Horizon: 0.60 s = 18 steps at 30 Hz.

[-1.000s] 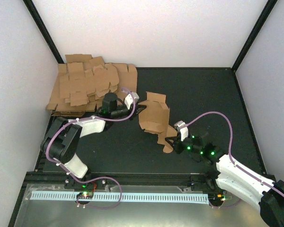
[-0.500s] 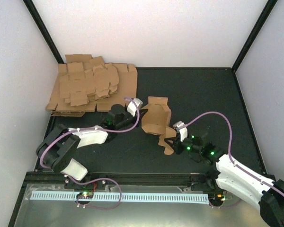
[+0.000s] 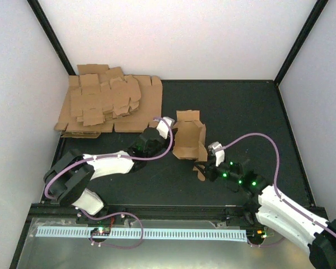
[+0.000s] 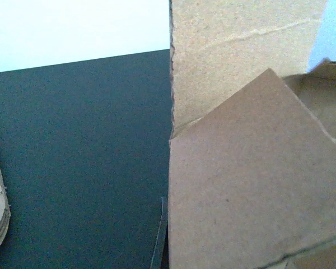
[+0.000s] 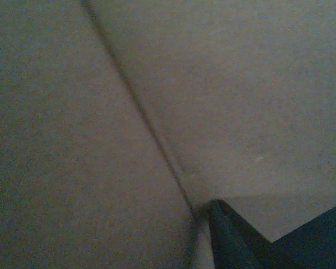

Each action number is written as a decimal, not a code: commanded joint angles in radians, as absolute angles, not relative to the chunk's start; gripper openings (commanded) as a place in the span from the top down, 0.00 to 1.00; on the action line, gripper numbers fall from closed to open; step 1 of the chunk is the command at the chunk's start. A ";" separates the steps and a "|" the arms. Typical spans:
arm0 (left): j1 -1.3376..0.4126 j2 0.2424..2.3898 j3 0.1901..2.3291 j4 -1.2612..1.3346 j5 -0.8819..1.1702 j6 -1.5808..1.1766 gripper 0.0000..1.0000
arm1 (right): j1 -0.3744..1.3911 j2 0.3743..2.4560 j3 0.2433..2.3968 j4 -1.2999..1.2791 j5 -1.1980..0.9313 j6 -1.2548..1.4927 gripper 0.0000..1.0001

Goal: Fold the paper box

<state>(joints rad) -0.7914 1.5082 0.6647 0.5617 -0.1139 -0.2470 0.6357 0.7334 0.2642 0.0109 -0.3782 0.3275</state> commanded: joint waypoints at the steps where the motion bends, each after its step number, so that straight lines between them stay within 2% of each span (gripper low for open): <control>1: -0.804 1.513 0.712 0.531 -0.128 -0.204 0.98 | 0.641 0.643 0.266 -0.081 -0.210 0.360 0.56; 4: -0.804 1.505 0.711 0.526 -0.104 -0.123 0.98 | 0.642 0.589 0.297 -0.194 -0.123 0.384 0.40; 8: -0.803 1.506 0.713 0.524 -0.050 -0.049 0.98 | 0.642 0.539 0.327 -0.258 -0.075 0.422 0.24; 11: -0.803 1.506 0.713 0.521 -0.017 -0.023 0.97 | 0.642 0.505 0.372 -0.308 -0.043 0.423 0.17; 15: -0.803 1.512 0.716 0.517 0.000 -0.004 0.97 | 0.642 0.472 0.462 -0.368 -0.023 0.410 0.01; 18: -0.801 1.518 0.718 0.514 0.006 0.005 0.97 | 0.642 0.473 0.538 -0.414 -0.008 0.408 0.01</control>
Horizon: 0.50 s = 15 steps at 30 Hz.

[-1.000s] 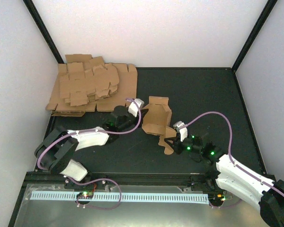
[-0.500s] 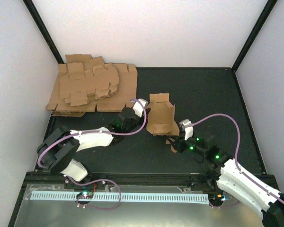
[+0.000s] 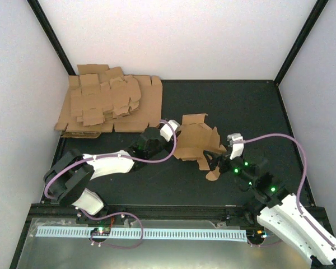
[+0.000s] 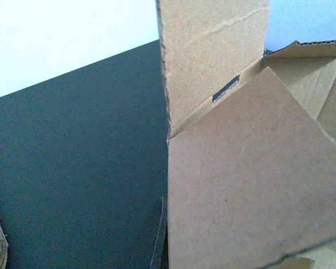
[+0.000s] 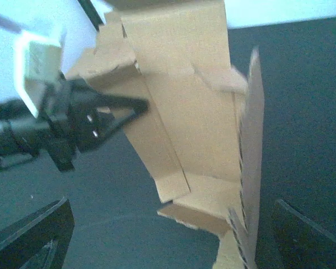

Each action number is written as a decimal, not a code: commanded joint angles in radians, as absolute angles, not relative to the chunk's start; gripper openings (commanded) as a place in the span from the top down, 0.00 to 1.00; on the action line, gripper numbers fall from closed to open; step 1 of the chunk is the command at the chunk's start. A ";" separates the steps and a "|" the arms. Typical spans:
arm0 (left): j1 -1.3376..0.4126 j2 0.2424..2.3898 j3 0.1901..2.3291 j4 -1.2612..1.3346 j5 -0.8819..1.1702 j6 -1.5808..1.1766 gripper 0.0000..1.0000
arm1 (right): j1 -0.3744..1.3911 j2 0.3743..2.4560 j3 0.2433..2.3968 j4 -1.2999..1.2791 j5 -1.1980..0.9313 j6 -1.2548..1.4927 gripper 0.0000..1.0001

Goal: Fold the paper box

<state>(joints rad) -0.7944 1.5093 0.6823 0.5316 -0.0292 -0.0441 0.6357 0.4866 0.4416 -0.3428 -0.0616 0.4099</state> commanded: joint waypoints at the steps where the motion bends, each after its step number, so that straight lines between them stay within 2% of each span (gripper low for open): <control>1: -0.799 1.521 0.720 0.513 0.011 0.007 0.97 | 0.642 0.479 0.567 -0.429 -0.002 0.409 0.01; 8: -0.785 1.526 0.720 0.514 0.041 0.019 0.97 | 0.641 0.552 0.775 -0.550 0.059 0.429 0.01; 15: -0.768 1.529 0.707 0.536 0.085 0.047 0.97 | 0.597 0.859 1.110 -0.768 0.097 0.420 0.00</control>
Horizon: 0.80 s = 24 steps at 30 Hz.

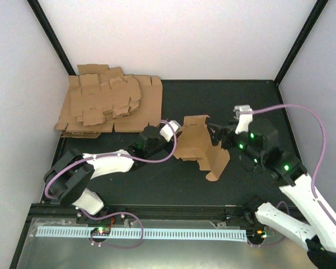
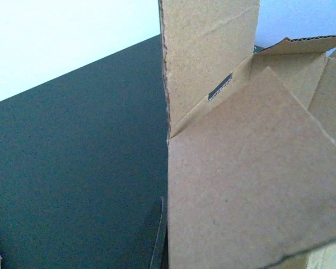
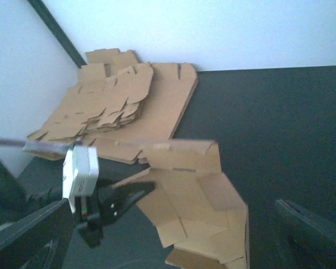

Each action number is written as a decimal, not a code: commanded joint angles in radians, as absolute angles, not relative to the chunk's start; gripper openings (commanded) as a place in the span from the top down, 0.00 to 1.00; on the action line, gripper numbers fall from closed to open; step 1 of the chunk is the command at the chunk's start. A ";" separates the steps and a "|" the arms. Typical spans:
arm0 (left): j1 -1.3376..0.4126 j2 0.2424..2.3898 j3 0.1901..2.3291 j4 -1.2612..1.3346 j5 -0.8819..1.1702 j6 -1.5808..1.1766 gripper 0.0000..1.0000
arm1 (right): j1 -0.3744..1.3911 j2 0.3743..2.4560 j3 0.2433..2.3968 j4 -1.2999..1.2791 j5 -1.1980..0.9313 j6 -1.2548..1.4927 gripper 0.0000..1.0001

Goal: Fold the paper box

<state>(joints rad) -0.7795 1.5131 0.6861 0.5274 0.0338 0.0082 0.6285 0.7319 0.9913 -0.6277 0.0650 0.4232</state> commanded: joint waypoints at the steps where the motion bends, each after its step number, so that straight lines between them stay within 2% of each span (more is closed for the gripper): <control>1: -0.763 1.529 0.705 0.542 0.094 0.048 0.97 | 0.572 0.884 1.134 -0.771 0.076 0.419 0.00; 6: -0.746 1.530 0.688 0.578 0.134 0.051 0.97 | 0.376 0.957 1.154 -0.675 -0.135 0.453 0.03; 9: -0.739 1.533 0.685 0.583 0.149 0.053 0.97 | 0.268 0.997 1.117 -0.604 -0.243 0.484 0.07; 11: -0.738 1.538 0.683 0.587 0.158 0.055 0.97 | 0.219 1.020 1.079 -0.551 -0.277 0.497 0.13; 13: -0.737 1.545 0.681 0.594 0.164 0.055 0.97 | 0.190 1.044 1.040 -0.494 -0.303 0.510 0.18; 19: -0.735 1.570 0.681 0.611 0.179 0.048 0.97 | 0.171 1.108 0.871 -0.311 -0.452 0.625 0.21; 24: -0.730 1.580 0.690 0.617 0.188 0.041 0.97 | 0.170 1.070 0.733 -0.225 -0.392 0.656 0.27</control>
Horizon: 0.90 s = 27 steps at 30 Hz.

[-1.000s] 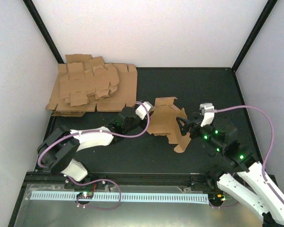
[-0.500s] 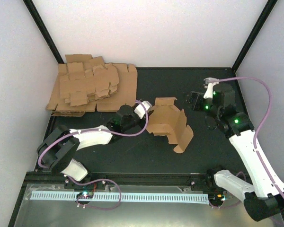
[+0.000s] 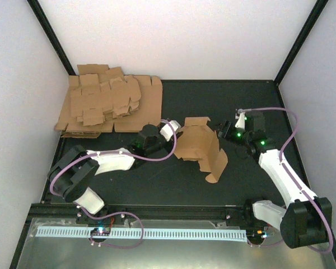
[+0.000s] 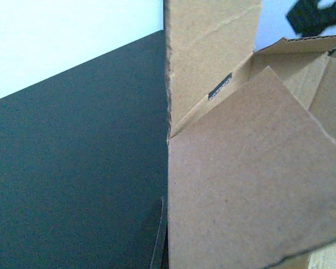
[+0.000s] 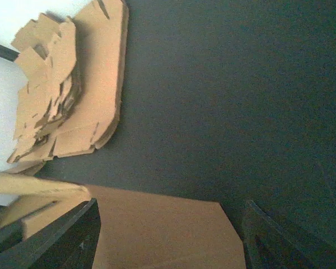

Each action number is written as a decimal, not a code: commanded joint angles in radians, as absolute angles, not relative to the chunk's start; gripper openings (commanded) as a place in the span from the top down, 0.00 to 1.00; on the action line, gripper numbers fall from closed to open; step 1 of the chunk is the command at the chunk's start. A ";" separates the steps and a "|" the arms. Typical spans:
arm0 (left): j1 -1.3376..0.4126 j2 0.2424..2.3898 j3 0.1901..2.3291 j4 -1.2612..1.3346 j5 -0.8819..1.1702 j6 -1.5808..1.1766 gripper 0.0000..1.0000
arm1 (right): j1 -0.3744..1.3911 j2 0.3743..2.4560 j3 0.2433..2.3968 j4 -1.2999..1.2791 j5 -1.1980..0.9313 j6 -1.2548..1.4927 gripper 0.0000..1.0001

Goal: Fold the paper box

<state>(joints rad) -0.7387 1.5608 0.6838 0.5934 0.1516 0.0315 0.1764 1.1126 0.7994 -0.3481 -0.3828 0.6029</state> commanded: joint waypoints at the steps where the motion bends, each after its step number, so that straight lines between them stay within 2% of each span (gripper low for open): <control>1: -0.729 1.580 0.692 0.616 0.190 0.041 0.97 | 0.170 1.064 0.713 -0.221 -0.380 0.652 0.29; 10: -0.716 1.560 0.743 0.564 0.240 -0.018 0.97 | 0.170 1.092 0.597 -0.160 -0.468 0.630 0.37; 22: -0.716 1.542 0.895 0.353 0.327 -0.104 0.97 | 0.170 1.106 0.597 -0.153 -0.518 0.596 0.38; 27: -0.718 1.547 0.910 0.342 0.327 -0.136 0.97 | 0.170 1.130 0.573 -0.135 -0.537 0.585 0.38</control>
